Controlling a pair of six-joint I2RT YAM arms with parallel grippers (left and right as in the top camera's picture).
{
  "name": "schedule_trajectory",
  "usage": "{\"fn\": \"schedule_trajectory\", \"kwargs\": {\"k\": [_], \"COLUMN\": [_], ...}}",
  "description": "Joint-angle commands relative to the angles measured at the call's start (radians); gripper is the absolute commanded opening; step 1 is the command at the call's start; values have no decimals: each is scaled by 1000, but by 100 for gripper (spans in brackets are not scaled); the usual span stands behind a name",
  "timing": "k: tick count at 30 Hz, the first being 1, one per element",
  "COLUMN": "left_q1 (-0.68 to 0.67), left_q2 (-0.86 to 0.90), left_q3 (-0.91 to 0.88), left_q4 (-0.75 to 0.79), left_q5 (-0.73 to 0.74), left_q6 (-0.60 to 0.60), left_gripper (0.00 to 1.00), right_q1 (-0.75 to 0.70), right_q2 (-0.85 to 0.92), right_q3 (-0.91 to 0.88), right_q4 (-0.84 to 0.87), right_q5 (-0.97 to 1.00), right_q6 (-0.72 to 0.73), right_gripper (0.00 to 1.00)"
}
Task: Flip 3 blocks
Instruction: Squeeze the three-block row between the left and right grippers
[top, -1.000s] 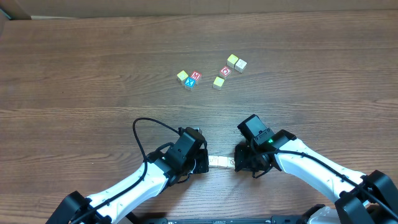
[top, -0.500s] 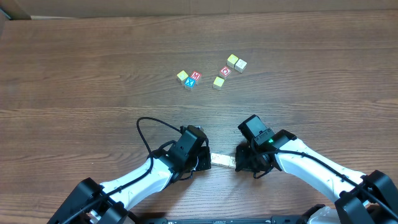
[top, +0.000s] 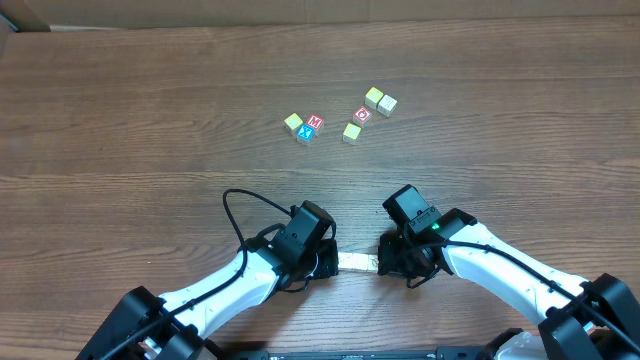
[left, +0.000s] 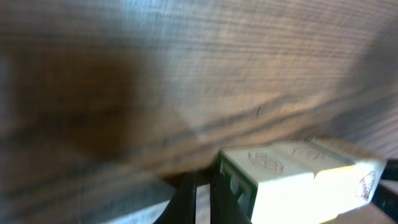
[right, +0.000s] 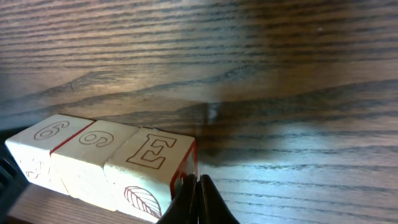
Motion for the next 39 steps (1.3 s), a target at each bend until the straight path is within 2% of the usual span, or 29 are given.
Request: {"fn": "schedule_trajectory", "kwargs": {"k": [1, 5, 10, 15, 21, 28, 39], "left_q1": [15, 39, 70, 103, 117, 117, 115], "left_q2": [10, 10, 10, 10, 10, 10, 14], "left_q3": [35, 48, 48, 48, 50, 50, 50], "left_q4": [-77, -108, -127, -132, -120, -30, -24], "left_q5": [75, 147, 141, 66, 53, 188, 195], "left_q6": [24, 21, -2, 55, 118, 99, 76], "left_gripper": [4, 4, 4, 4, 4, 4, 4], "right_q1": [6, 6, 6, 6, 6, 6, 6], "right_q2": [-2, -2, -2, -2, -3, -3, -2], "right_q3": [-5, -5, -5, -5, -5, -5, -5], "right_q4": [7, 7, 7, 8, 8, 8, 8], "right_q5": [-27, -27, -31, -43, -43, -42, -47], "right_q6": [10, 10, 13, 13, 21, 23, 39], "right_gripper": [4, 4, 4, 4, 4, 4, 4]}}
